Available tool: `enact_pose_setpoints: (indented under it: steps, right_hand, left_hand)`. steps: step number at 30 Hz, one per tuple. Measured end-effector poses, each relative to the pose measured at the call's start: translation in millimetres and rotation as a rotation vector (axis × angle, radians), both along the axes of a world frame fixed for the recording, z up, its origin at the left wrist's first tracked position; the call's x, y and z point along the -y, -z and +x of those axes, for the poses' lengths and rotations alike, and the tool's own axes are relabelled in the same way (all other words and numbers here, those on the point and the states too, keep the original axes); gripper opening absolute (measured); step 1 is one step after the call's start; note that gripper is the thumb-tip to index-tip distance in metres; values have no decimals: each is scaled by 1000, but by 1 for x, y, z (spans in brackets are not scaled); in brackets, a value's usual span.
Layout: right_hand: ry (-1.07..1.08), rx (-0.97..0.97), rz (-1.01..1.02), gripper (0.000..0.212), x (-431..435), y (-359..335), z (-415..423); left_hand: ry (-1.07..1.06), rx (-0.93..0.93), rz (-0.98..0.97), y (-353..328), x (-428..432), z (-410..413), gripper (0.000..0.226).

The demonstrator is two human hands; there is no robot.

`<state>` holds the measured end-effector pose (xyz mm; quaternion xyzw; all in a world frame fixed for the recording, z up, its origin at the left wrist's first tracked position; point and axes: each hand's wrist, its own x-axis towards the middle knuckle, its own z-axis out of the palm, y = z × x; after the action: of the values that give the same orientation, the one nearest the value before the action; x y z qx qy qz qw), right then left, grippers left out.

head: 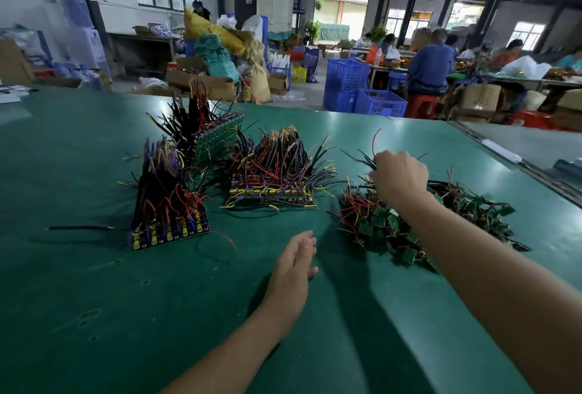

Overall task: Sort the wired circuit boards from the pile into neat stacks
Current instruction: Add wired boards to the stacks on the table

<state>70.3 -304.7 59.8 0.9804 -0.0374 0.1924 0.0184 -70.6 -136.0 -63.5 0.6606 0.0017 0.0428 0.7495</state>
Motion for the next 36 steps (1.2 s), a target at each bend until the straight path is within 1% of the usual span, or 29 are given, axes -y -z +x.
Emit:
enact_pose_setpoints:
  steps: [2, 3, 4, 6, 7, 8, 9, 10, 12, 13, 15, 16, 18, 20, 21, 22, 23, 24, 26, 28, 30, 32, 34, 36]
  right_hand:
    - [19, -86, -136, 12, 4, 3, 8]
    - [9, -133, -170, 16, 4, 5, 10]
    - [8, -183, -186, 30, 4, 7, 12]
    - [67, -301, -250, 65, 3, 12, 15]
    - [103, -340, -304, 76, 2, 15, 16]
    - [130, -354, -342, 82, 0, 17, 15]
    - [142, -335, -351, 81, -2, 18, 14]
    - [133, -280, -338, 72, -3, 17, 13]
    - [58, -139, -318, 42, -5, 17, 13]
    - [19, -91, -308, 32, -6, 18, 13]
    - [-43, -69, -255, 25, -7, 21, 11]
    - [-71, -105, -233, 24, -6, 22, 10]
    - [-99, -287, -243, 33, -5, 26, 12]
    - [-63, -472, -187, 50, -3, 25, 14]
    - [-38, -505, -135, 61, -3, 24, 17]
    - [-15, -504, -90, 70, -3, 22, 19]
    - [-2, -476, -65, 75, -5, 20, 19]
    - [-8, -416, -70, 75, -9, 17, 18]
    - [-62, -266, -89, 68, -23, 15, 13]
    - [-181, -152, -3, 57, -45, 18, -5]
    - [-346, -81, 186, 44, -67, 31, -32]
    - [-443, -89, 406, 37, -83, 52, -58]
    - [-445, -116, 595, 35, -91, 72, -78]
    - [-390, -119, 784, 35, -92, 87, -93]
  left_hand:
    - [6, 0, 1, -1, -1, -1, 23]
    - [8, -1, -2, -1, -1, -1, 23]
    - [11, -1, -3, -1, -2, -1, 24]
    - [14, -3, -7, -1, -2, -1, 26]
    - [12, -4, -10, -1, -2, -1, 27]
    - [9, -6, -13, 0, -1, 0, 27]
    - [8, -7, -14, -1, -1, 0, 27]
    - [8, -9, -16, -1, -1, 0, 26]
    - [2, -11, -19, 0, 0, 0, 25]
    - [-2, -10, -20, 0, 0, 0, 24]
    - [-6, -7, -17, 1, 0, 0, 23]
    - [-3, -7, -13, 1, 0, 0, 23]
    - [0, -6, -12, 0, 0, 0, 24]
    - [-4, -2, -13, -1, 0, 0, 23]
    - [-8, 1, -9, -1, 0, 0, 23]
    - [-10, 1, -4, -2, 0, 0, 23]
    - [-11, -2, -3, -2, 0, 0, 23]
    - [-11, -5, -2, -1, 0, 0, 23]
    - [-10, -6, -1, -1, 0, 1, 21]
    - [-19, -6, -21, 0, 0, 3, 19]
    - [-45, -2, -36, 0, 2, 4, 18]
    - [-42, 15, -46, 0, 2, 4, 19]
    - [-42, 52, -62, 0, 1, 2, 18]
    - [-158, 97, 9, 0, -3, 1, 16]
